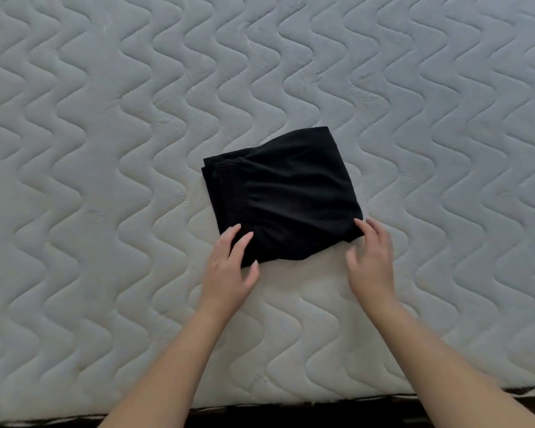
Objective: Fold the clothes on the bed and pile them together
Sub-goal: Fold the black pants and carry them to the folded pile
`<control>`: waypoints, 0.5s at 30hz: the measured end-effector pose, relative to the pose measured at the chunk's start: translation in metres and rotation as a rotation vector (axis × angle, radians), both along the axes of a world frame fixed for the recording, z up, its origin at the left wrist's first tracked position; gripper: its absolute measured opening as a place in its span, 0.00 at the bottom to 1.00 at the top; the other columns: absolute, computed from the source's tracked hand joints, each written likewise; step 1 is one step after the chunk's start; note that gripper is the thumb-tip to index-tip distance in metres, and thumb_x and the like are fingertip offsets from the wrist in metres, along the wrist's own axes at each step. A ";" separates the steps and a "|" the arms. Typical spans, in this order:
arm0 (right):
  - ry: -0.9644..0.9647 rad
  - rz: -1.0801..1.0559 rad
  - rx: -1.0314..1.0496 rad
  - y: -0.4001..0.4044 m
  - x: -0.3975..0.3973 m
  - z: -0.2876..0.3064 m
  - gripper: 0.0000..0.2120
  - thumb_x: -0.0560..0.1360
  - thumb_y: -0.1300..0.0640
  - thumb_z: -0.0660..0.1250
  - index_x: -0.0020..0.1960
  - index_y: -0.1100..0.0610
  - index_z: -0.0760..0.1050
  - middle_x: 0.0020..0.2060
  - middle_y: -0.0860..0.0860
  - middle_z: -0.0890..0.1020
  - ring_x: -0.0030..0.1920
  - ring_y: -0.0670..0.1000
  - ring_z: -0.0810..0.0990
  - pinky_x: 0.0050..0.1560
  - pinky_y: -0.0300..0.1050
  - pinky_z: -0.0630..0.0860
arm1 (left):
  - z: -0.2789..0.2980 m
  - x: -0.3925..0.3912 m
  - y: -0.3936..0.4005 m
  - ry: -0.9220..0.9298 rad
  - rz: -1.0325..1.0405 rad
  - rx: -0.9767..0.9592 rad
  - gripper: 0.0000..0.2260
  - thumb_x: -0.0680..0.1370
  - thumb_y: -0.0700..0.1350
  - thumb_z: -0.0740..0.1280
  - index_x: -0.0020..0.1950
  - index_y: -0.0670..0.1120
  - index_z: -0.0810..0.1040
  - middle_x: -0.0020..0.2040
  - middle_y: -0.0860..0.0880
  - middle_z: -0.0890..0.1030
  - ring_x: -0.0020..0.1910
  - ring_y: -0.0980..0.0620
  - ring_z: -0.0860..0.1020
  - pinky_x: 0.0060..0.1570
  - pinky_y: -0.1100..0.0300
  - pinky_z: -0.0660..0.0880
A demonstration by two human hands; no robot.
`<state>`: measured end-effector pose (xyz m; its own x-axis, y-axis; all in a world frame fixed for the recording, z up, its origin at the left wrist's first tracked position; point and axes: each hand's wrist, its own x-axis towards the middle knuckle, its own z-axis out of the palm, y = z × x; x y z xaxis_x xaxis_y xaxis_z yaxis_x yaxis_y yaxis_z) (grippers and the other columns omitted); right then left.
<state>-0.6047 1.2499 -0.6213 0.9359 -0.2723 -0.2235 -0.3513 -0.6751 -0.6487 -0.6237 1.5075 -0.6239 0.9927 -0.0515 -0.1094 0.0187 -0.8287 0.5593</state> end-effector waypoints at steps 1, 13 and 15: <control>0.057 -0.186 0.096 0.008 -0.005 0.004 0.19 0.76 0.62 0.65 0.66 0.53 0.72 0.63 0.49 0.72 0.64 0.47 0.71 0.64 0.40 0.66 | 0.002 0.004 -0.001 0.005 0.074 -0.046 0.22 0.76 0.42 0.70 0.70 0.45 0.74 0.72 0.45 0.68 0.72 0.48 0.67 0.70 0.55 0.63; 0.474 -0.810 1.133 0.080 0.040 0.027 0.05 0.77 0.57 0.69 0.47 0.57 0.75 0.51 0.53 0.82 0.51 0.50 0.82 0.54 0.45 0.78 | 0.010 0.098 0.019 0.560 0.733 -0.535 0.27 0.72 0.50 0.77 0.65 0.42 0.74 0.52 0.49 0.79 0.46 0.56 0.79 0.40 0.66 0.72; 0.502 -0.858 1.148 0.080 0.054 0.026 0.02 0.78 0.61 0.66 0.47 0.55 0.75 0.52 0.52 0.79 0.52 0.49 0.79 0.54 0.44 0.76 | 0.008 0.100 0.023 0.558 0.726 -0.571 0.24 0.73 0.49 0.76 0.65 0.42 0.74 0.50 0.50 0.80 0.44 0.59 0.79 0.37 0.69 0.71</control>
<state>-0.5512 1.3300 -0.5955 0.3548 -0.1407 -0.9243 -0.7008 0.6143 -0.3625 -0.5240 1.5303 -0.6154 0.6238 0.3423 -0.7027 0.7728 -0.1357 0.6199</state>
